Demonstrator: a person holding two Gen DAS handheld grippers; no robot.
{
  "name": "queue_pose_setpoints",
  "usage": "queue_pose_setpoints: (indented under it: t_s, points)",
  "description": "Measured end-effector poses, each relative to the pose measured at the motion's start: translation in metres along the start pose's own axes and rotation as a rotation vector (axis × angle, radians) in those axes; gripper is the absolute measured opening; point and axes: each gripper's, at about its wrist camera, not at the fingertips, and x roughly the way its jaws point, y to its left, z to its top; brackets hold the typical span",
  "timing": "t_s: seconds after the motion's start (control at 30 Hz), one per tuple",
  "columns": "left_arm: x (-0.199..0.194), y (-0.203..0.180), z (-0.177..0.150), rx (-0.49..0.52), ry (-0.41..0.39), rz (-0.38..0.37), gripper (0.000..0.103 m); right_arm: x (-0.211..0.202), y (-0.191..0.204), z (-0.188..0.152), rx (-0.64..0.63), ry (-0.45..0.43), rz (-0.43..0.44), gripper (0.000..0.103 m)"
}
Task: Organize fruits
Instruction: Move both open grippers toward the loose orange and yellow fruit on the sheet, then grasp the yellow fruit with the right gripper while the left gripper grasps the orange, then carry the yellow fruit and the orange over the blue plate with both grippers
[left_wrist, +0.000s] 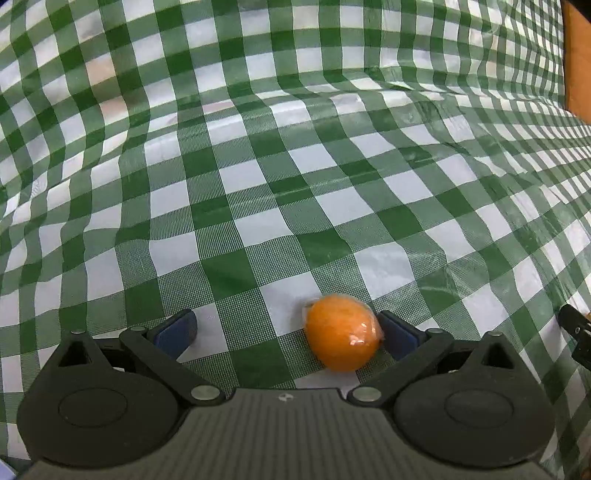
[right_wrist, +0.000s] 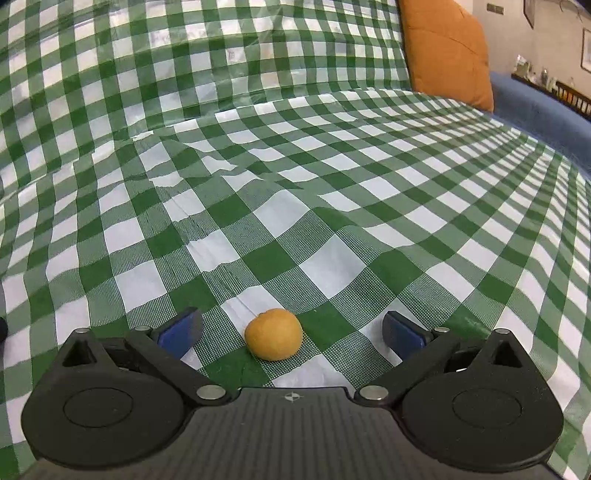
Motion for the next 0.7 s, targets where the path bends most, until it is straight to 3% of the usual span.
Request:
queue_pose_setpoints:
  t_s: [0.03,0.07,0.1,0.13,0.17,0.3,0.47,0.7]
  points:
    - [-0.002,0.0,0.0,0.004,-0.001,-0.003,0.095,0.0,0.0,0.0,0.002,0.0,0.001,0.098]
    - [-0.007,-0.001,-0.001,0.003,-0.012,-0.018,0.075,-0.003,0.0,0.0,0.005,-0.005,0.003,0.082]
    - [-0.013,-0.002,-0.001,0.007,-0.025,-0.033,0.059,-0.007,0.001,0.0,0.001,-0.016,0.019,0.052]
    - [-0.019,-0.003,-0.002,0.021,-0.026,-0.044,0.041,-0.011,0.003,0.0,-0.012,-0.025,0.038,0.036]
    - [-0.023,-0.006,-0.002,0.031,-0.016,-0.044,0.041,-0.013,0.006,0.0,-0.029,-0.027,0.055,0.03]
    - [-0.041,-0.006,-0.008,0.009,0.018,-0.057,0.041,-0.016,0.006,0.002,-0.012,-0.008,0.066,0.03]
    - [-0.085,0.005,-0.031,-0.03,0.053,-0.073,0.041,-0.043,0.011,0.008,0.011,0.046,0.147,0.03]
    - [-0.164,0.038,-0.067,-0.084,0.058,-0.026,0.041,-0.126,0.041,0.002,-0.03,0.071,0.308,0.03]
